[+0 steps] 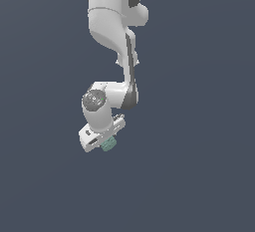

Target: Pick up the object and move it to a goal position.

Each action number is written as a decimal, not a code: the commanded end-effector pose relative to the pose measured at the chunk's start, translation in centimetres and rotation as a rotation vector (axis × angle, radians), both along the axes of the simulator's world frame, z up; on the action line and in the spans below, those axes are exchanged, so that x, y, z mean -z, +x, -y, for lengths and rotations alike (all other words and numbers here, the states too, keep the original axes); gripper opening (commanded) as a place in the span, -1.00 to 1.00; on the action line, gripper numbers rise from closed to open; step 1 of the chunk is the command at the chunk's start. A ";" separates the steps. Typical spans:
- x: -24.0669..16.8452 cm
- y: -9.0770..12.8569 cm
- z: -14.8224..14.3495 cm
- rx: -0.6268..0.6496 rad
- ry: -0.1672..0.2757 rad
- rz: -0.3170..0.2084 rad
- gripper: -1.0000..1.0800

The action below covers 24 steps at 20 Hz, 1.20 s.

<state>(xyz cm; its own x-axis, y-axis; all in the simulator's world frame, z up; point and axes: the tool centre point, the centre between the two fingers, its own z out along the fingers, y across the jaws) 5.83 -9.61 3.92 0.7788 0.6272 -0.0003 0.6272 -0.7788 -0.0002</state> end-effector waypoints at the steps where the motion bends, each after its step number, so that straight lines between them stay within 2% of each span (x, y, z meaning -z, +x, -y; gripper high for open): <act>1: 0.0 0.0 0.0 0.000 0.000 0.000 -1.00; 12: -2.2 -1.2 -0.7 0.000 0.000 0.000 -1.00; 24: -9.7 -5.6 -3.4 0.000 -0.002 0.000 -1.00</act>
